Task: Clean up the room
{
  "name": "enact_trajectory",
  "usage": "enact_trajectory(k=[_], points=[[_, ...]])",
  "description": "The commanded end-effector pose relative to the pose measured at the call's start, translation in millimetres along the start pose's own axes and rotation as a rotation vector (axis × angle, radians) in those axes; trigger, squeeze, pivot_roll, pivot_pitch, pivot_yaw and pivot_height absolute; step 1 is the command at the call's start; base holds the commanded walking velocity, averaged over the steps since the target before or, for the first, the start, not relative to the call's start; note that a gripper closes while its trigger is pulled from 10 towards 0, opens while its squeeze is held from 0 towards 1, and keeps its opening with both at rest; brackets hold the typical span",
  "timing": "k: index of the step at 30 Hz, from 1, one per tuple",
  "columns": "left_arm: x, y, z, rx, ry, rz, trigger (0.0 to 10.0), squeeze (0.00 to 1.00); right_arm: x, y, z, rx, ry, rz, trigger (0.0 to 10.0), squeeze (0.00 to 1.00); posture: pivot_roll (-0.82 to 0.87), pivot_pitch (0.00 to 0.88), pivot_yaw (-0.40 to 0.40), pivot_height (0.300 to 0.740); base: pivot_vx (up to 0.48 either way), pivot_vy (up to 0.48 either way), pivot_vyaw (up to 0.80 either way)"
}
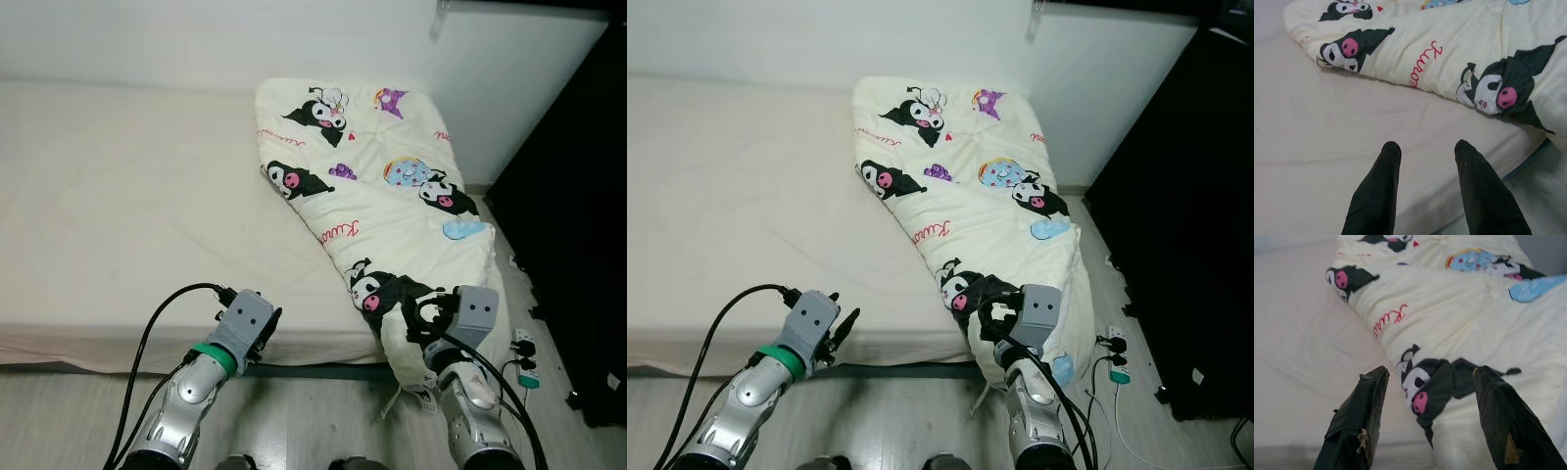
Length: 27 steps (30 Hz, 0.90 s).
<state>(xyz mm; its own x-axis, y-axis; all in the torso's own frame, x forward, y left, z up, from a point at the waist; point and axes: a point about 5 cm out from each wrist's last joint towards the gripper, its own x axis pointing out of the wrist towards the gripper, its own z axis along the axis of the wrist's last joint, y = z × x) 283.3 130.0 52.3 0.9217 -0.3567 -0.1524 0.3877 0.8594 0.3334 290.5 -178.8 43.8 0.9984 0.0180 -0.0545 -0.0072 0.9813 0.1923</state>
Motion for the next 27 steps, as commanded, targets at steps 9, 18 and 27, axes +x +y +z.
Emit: enact_trajectory(k=[9, 18, 27], points=[[-2.1, -3.9, -1.8, -0.007, 0.03, -0.016, 10.0, 0.0, -3.8, -3.8, -3.3, -0.05, 0.023, -0.007, 10.0, 0.0, 0.02, 0.091, -0.006, 0.725, 0.0, 0.0, 0.0], [-0.3, -4.0, 0.1, -0.007, 0.034, -0.016, 10.0, 0.0, -2.8, -3.0, -2.5, -0.057, 0.029, -0.002, 10.0, 0.0, 0.02, 0.089, -0.007, 0.705, 0.0, 0.0, 0.0], [1.3, -4.6, 1.6, -0.009, 0.033, -0.018, 10.0, 0.0, -2.8, -4.1, -2.1, -0.058, 0.03, -0.01, 10.0, 0.0, 0.02, 0.091, -0.004, 0.68, 0.0, 0.0, 0.0]])
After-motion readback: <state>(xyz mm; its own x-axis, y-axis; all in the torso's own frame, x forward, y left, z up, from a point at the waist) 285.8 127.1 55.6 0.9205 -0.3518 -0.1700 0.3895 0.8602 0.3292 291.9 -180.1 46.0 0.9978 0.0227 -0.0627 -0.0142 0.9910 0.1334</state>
